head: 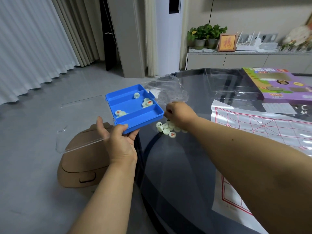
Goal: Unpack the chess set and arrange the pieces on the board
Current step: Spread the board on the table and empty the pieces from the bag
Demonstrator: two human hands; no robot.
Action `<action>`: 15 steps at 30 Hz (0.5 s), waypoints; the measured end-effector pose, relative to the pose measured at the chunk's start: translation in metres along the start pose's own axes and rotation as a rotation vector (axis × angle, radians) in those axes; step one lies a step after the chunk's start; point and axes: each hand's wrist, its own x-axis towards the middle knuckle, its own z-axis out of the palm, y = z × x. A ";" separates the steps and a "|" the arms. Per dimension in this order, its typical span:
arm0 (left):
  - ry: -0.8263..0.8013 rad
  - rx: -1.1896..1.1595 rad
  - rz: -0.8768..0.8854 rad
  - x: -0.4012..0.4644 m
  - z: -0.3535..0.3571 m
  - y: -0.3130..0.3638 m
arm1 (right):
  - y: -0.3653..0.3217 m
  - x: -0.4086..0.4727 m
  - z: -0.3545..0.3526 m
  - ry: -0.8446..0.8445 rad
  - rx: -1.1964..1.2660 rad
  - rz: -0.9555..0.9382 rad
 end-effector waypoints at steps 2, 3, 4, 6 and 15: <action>-0.004 0.003 0.002 -0.001 0.000 0.000 | 0.001 0.000 0.001 0.013 0.047 -0.022; -0.004 0.003 0.003 -0.001 0.000 0.000 | 0.001 0.000 0.001 0.012 0.064 -0.024; -0.003 0.001 0.004 0.000 0.000 0.000 | 0.000 0.001 0.001 0.009 0.087 -0.018; 0.000 -0.001 0.003 0.001 -0.001 0.000 | -0.002 0.000 -0.001 0.001 0.200 0.026; 0.005 -0.002 -0.002 0.002 -0.001 0.000 | -0.006 -0.002 -0.019 0.105 0.913 0.299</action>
